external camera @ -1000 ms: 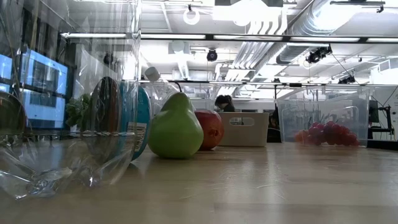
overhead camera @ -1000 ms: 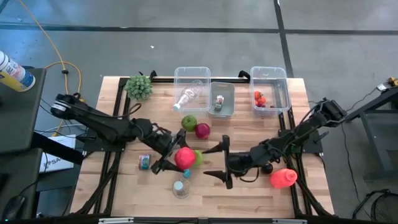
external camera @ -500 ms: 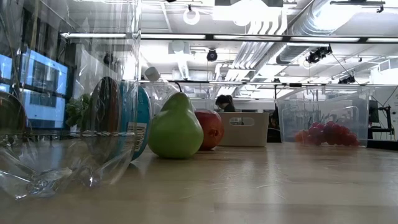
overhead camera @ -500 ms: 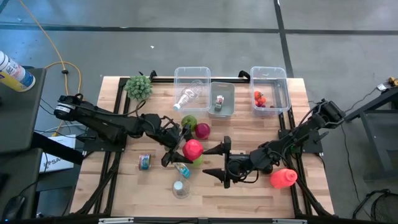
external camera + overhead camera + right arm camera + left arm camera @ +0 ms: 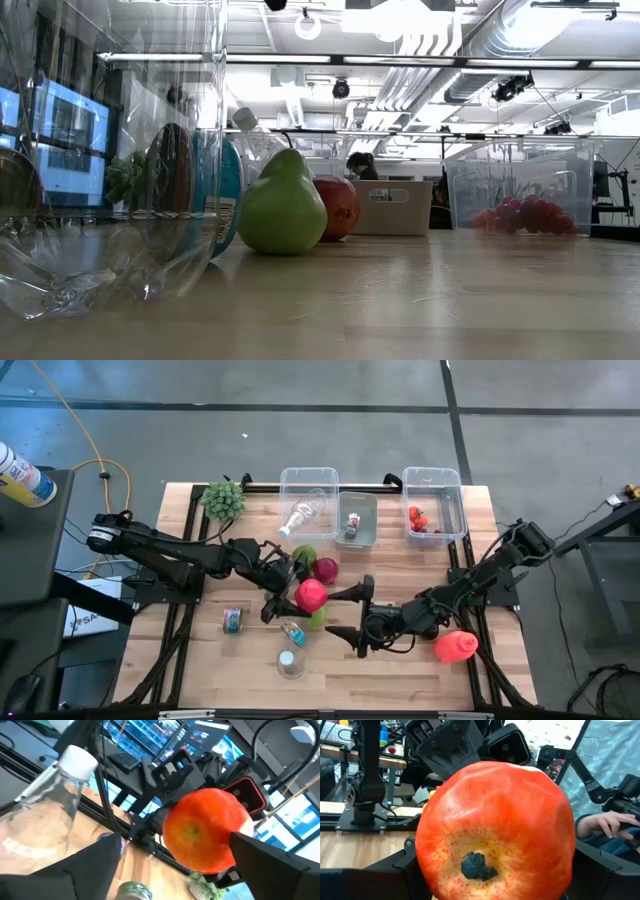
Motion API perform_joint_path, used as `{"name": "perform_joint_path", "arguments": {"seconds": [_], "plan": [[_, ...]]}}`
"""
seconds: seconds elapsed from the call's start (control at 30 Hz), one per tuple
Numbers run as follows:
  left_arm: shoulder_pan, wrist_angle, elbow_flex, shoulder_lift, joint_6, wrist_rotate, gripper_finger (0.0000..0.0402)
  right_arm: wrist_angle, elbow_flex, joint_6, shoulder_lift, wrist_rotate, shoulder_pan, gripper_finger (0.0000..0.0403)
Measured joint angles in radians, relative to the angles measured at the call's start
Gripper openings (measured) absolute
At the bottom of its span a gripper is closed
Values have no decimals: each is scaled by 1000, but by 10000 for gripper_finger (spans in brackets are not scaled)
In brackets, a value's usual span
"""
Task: Pick & Place Food Item
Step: Put the red apple into the right transparent bin
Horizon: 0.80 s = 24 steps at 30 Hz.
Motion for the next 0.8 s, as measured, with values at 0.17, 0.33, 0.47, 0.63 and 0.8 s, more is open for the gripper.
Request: {"name": "perform_joint_path", "arguments": {"seconds": [0.17,0.33,0.47,0.63,0.8], "plan": [[6,0,0,0,-19,0,317,2,0,-46,0,50,-1,394],[10,0,0,0,-21,-14,317,1,0,41,0,50,-3,384],[10,3,0,0,-25,-72,317,81,0,15,0,48,-17,386],[10,9,0,0,-64,-145,317,63,0,-60,0,53,-56,387],[9,14,0,0,-84,-165,317,36,0,-175,15,48,-88,383]]}}
